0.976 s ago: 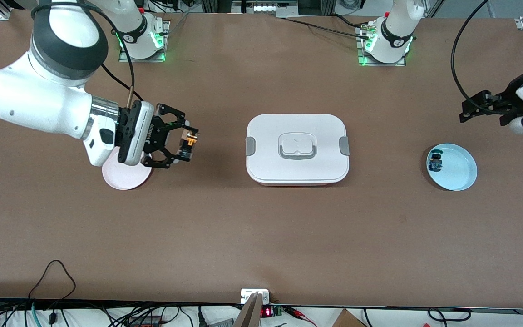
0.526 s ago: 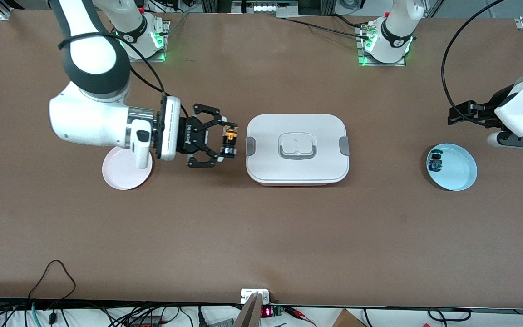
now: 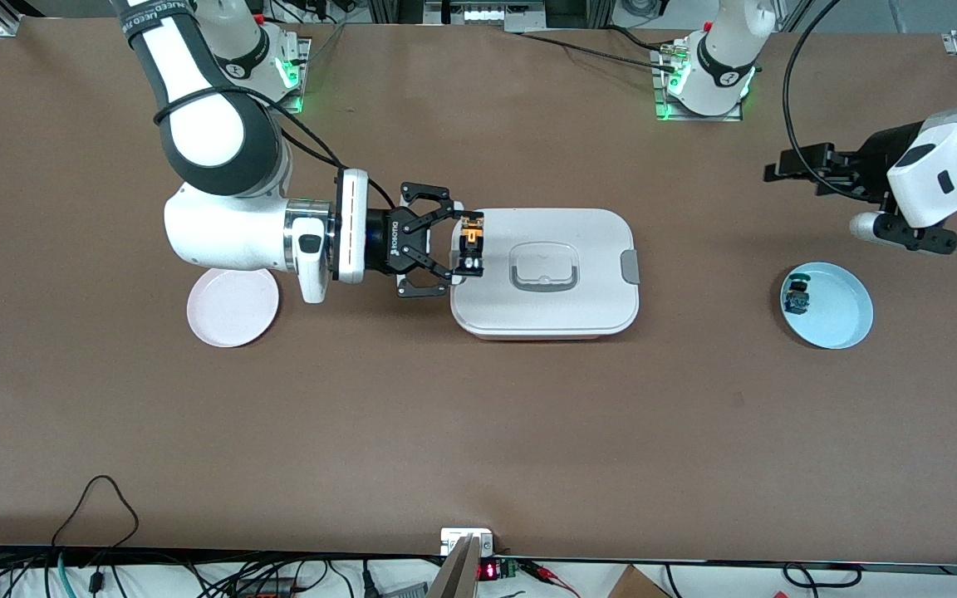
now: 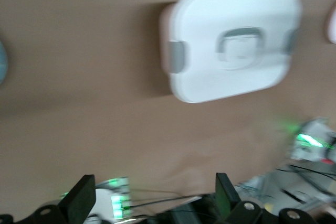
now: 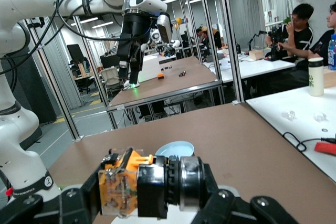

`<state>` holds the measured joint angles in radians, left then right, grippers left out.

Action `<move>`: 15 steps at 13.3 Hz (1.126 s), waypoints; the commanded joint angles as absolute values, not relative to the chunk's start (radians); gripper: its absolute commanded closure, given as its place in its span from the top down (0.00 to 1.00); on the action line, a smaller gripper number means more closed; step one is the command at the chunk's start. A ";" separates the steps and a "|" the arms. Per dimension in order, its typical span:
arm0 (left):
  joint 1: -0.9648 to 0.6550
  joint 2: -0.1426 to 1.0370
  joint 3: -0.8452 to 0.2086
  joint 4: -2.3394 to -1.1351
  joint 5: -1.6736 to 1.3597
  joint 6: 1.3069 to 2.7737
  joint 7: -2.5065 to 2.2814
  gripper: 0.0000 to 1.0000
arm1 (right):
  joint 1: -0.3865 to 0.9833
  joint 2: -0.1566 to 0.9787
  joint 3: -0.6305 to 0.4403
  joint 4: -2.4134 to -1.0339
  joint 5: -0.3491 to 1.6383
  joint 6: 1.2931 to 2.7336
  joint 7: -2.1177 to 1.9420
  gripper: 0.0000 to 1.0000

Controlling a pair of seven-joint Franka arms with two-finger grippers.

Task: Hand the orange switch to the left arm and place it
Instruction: 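Carry the switch above the box while the left gripper reaches toward it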

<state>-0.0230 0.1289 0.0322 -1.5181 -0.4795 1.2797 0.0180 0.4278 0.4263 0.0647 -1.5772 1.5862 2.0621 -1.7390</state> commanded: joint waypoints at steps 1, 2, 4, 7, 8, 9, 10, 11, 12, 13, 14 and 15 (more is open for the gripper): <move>0.012 0.138 0.034 -1.602 -0.743 1.304 0.009 1.00 | 0.480 0.463 0.060 -1.505 1.658 2.106 -1.764 0.00; 0.017 0.137 0.034 -1.633 -0.820 1.327 0.009 1.00 | 0.501 0.468 0.060 -1.497 1.661 2.133 -1.764 0.00; 0.017 0.132 0.028 -1.699 -0.955 1.371 0.006 1.00 | 0.518 0.483 0.060 -1.474 1.663 2.141 -1.764 0.00; 0.003 0.123 0.018 -1.755 -1.101 1.448 0.009 1.00 | 0.534 0.492 0.060 -1.459 1.699 2.152 -1.764 0.00; 0.005 0.121 -0.017 -1.784 -1.156 1.492 0.024 1.00 | 0.541 0.508 0.060 -1.435 1.706 2.152 -1.764 0.00; 0.008 0.117 -0.043 -1.822 -1.230 1.546 0.046 1.00 | 0.554 0.521 0.058 -1.413 1.706 2.157 -1.764 0.00; 0.006 0.112 -0.060 -1.839 -1.288 1.595 0.086 1.00 | 0.557 0.523 0.057 -1.411 1.706 2.164 -1.764 0.00; 0.006 0.112 -0.086 -1.853 -1.336 1.641 0.110 1.00 | 0.557 0.525 0.057 -1.411 1.706 2.167 -1.764 0.00; 0.006 0.110 -0.122 -1.859 -1.383 1.702 0.118 1.00 | 0.560 0.525 0.057 -1.411 1.706 2.169 -1.766 0.00; 0.006 0.110 -0.167 -1.861 -1.413 1.766 0.118 1.00 | 0.563 0.525 0.057 -1.411 1.706 2.184 -1.766 0.00; 0.006 0.112 -0.211 -1.864 -1.439 1.846 0.120 1.00 | 0.572 0.525 0.054 -1.411 1.706 2.190 -1.766 0.00; 0.005 0.115 -0.248 -1.867 -1.484 1.905 0.123 1.00 | 0.574 0.529 0.052 -1.410 1.706 2.192 -1.766 0.00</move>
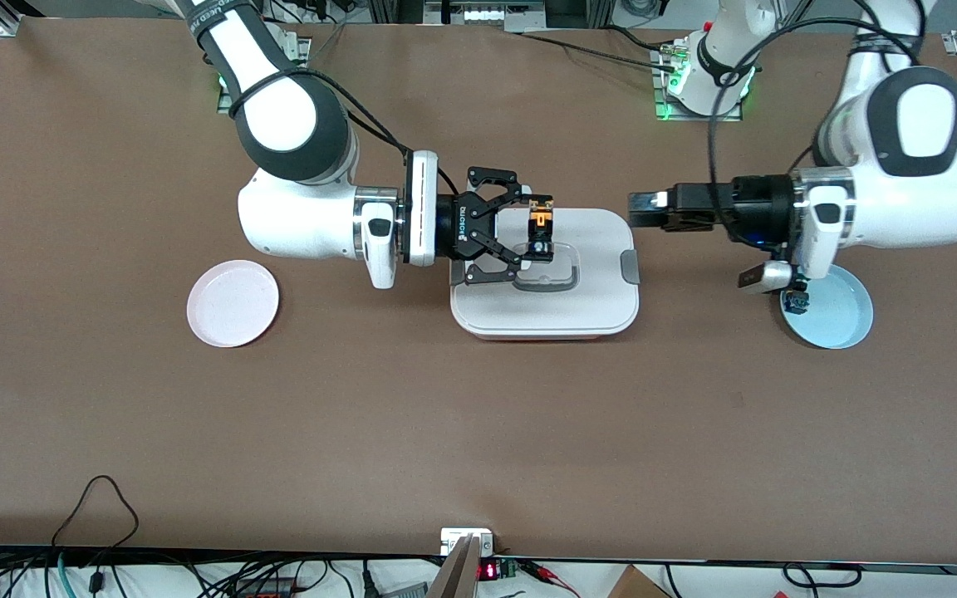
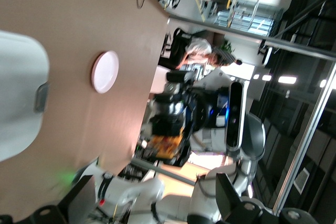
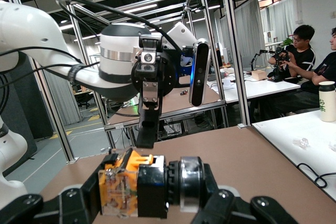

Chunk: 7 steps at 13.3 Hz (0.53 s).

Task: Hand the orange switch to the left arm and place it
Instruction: 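Carry the switch above the box while the left gripper reaches toward it, then close the left gripper on the orange switch held by the right gripper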

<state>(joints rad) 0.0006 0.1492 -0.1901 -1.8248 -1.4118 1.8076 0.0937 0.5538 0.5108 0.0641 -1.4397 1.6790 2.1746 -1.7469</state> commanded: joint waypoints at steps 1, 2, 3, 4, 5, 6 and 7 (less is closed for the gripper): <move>0.005 0.121 -0.283 -1.871 -1.515 1.955 0.167 1.00 | 0.574 0.532 0.052 -1.407 1.706 2.192 -1.766 0.00; 0.005 0.129 -0.302 -1.884 -1.535 1.985 0.213 1.00 | 0.574 0.532 0.051 -1.407 1.703 2.191 -1.767 0.00; 0.005 0.135 -0.308 -1.900 -1.586 1.986 0.244 1.00 | 0.572 0.532 0.049 -1.408 1.701 2.186 -1.782 0.00; 0.003 0.140 -0.310 -1.908 -1.606 1.987 0.267 1.00 | 0.571 0.532 0.049 -1.411 1.703 2.184 -1.799 0.00; 0.003 0.147 -0.310 -1.911 -1.606 1.985 0.297 1.00 | 0.571 0.532 0.049 -1.413 1.703 2.186 -1.801 0.00; 0.003 0.147 -0.310 -1.920 -1.611 1.985 0.316 1.00 | 0.572 0.532 0.049 -1.413 1.704 2.189 -1.801 0.00; 0.000 0.155 -0.311 -1.922 -1.611 1.985 0.319 1.00 | 0.572 0.532 0.049 -1.413 1.704 2.189 -1.801 0.00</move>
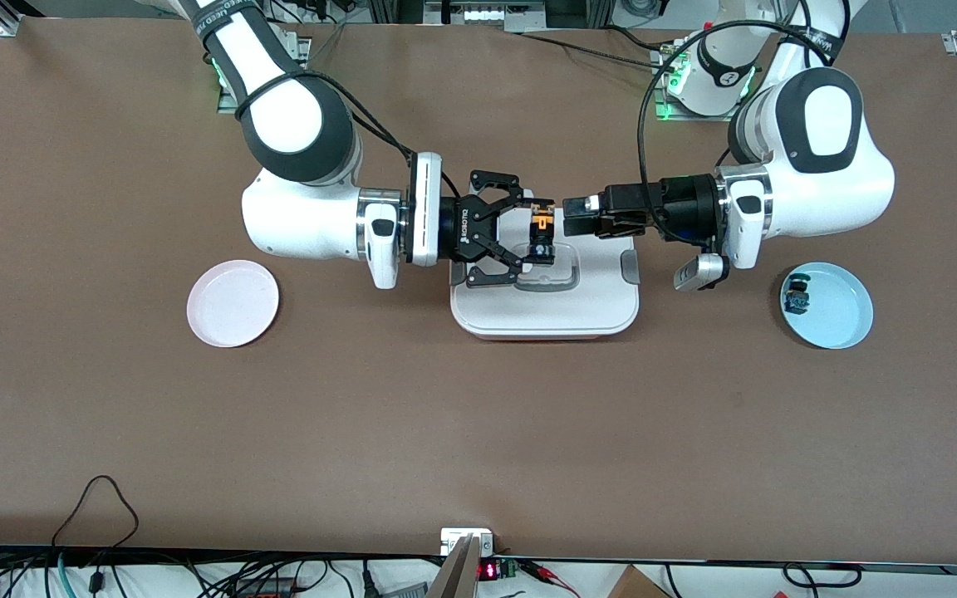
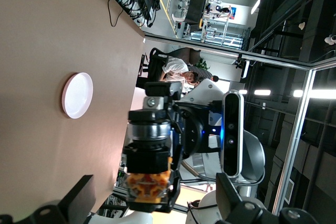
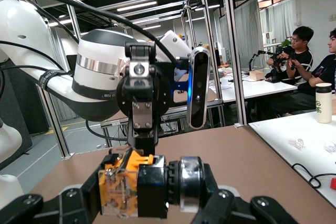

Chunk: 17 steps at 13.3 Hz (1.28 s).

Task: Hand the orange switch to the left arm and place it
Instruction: 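Close the left gripper on the orange switch held by the right gripper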

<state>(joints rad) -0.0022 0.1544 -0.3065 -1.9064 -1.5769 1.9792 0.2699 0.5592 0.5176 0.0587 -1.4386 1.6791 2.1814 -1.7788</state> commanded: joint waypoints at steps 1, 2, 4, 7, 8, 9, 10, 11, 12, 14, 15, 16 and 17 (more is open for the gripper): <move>-0.011 0.159 -0.321 -1.921 -1.612 1.986 0.318 1.00 | 0.572 0.532 0.049 -1.413 1.704 2.189 -1.801 0.00; -0.014 0.163 -0.325 -1.921 -1.627 1.988 0.318 1.00 | 0.572 0.531 0.049 -1.413 1.704 2.191 -1.799 0.00; -0.015 0.164 -0.334 -1.919 -1.638 1.990 0.318 1.00 | 0.572 0.531 0.049 -1.413 1.706 2.191 -1.799 0.00; -0.015 0.179 -0.341 -1.910 -1.640 1.990 0.318 0.87 | 0.572 0.529 0.049 -1.411 1.706 2.191 -1.798 0.00; -0.015 0.183 -0.341 -1.910 -1.640 1.990 0.319 0.82 | 0.572 0.528 0.048 -1.411 1.706 2.191 -1.798 0.00; -0.015 0.183 -0.344 -1.908 -1.643 1.990 0.319 0.79 | 0.572 0.528 0.048 -1.411 1.706 2.191 -1.798 0.00; -0.015 0.184 -0.345 -1.910 -1.663 1.990 0.319 0.74 | 0.574 0.528 0.048 -1.411 1.706 2.191 -1.798 0.00; -0.017 0.186 -0.345 -1.908 -1.673 1.990 0.319 0.73 | 0.574 0.528 0.048 -1.411 1.706 2.191 -1.798 0.00; -0.018 0.189 -0.345 -1.908 -1.675 1.990 0.324 0.73 | 0.574 0.528 0.046 -1.413 1.706 2.191 -1.798 0.00; -0.020 0.189 -0.345 -1.907 -1.675 1.990 0.327 0.63 | 0.574 0.528 0.044 -1.411 1.706 2.191 -1.798 0.00; -0.020 0.189 -0.345 -1.907 -1.675 1.990 0.333 0.54 | 0.574 0.528 0.044 -1.413 1.706 2.191 -1.798 0.00; -0.020 0.189 -0.345 -1.907 -1.675 1.990 0.340 0.45 | 0.578 0.528 0.037 -1.413 1.706 2.191 -1.798 0.00; -0.020 0.189 -0.345 -1.907 -1.675 1.990 0.341 0.37 | 0.590 0.528 0.025 -1.413 1.706 2.191 -1.796 0.00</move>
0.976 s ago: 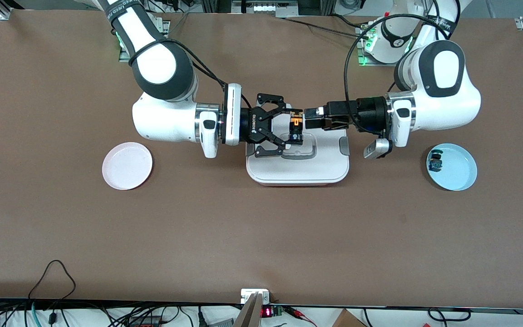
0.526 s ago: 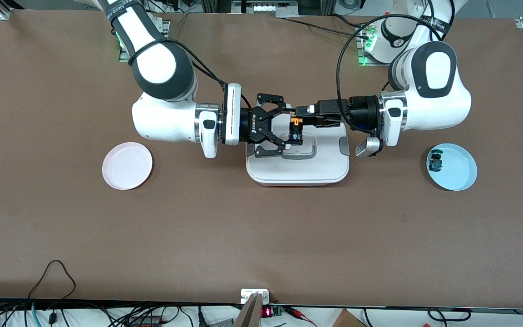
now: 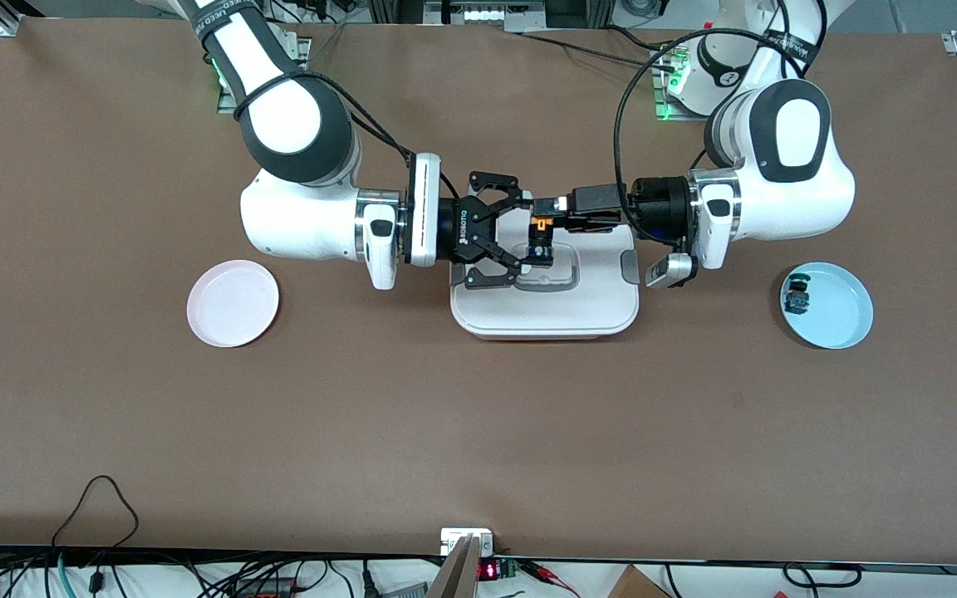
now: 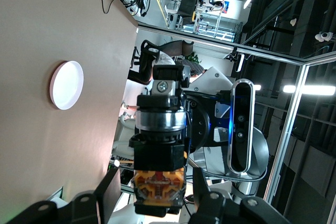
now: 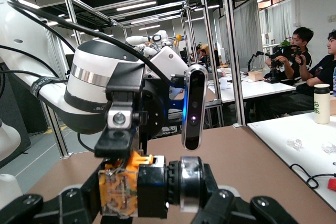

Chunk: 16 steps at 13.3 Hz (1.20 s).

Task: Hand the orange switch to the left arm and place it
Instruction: 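Close the left gripper on the orange switch held by the right gripper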

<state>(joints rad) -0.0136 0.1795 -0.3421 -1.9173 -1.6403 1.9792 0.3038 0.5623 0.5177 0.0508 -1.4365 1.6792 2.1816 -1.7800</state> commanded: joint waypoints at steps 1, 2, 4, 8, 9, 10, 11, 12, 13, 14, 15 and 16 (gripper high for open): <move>-0.020 0.189 -0.345 -1.907 -1.671 1.991 0.345 0.29 | 0.598 0.528 0.011 -1.411 1.706 2.191 -1.795 0.00; -0.020 0.189 -0.345 -1.904 -1.671 1.999 0.356 0.16 | 0.607 0.528 0.003 -1.411 1.706 2.191 -1.793 0.00; -0.020 0.190 -0.345 -1.901 -1.669 2.005 0.359 0.00 | 0.618 0.528 -0.009 -1.411 1.706 2.191 -1.792 0.00; -0.018 0.190 -0.345 -1.901 -1.669 2.003 0.359 0.00 | 0.620 0.528 -0.011 -1.413 1.706 2.189 -1.792 0.00; -0.018 0.190 -0.345 -1.901 -1.669 2.003 0.359 0.00 | 0.620 0.528 -0.011 -1.413 1.707 2.187 -1.787 0.07; -0.018 0.190 -0.345 -1.901 -1.669 2.003 0.359 0.00 | 0.618 0.526 -0.011 -1.413 1.712 2.184 -1.783 0.55; -0.015 0.187 -0.345 -1.901 -1.669 2.002 0.357 0.00 | 0.618 0.522 -0.011 -1.413 1.747 2.180 -1.779 0.98; -0.008 0.183 -0.345 -1.901 -1.664 1.997 0.353 0.00 | 0.620 0.522 -0.011 -1.416 1.784 2.178 -1.779 1.00; -0.003 0.180 -0.344 -1.901 -1.663 1.994 0.350 0.00 | 0.621 0.522 -0.011 -1.416 1.802 2.178 -1.779 1.00; -0.003 0.179 -0.344 -1.901 -1.663 1.991 0.350 0.00 | 0.623 0.522 -0.011 -1.416 1.804 2.178 -1.778 1.00; -0.003 0.178 -0.344 -1.901 -1.663 1.993 0.350 0.00 | 0.623 0.522 -0.011 -1.416 1.804 2.178 -1.778 1.00; -0.002 0.178 -0.342 -1.901 -1.661 1.991 0.350 0.00 | 0.623 0.522 -0.011 -1.416 1.804 2.178 -1.778 1.00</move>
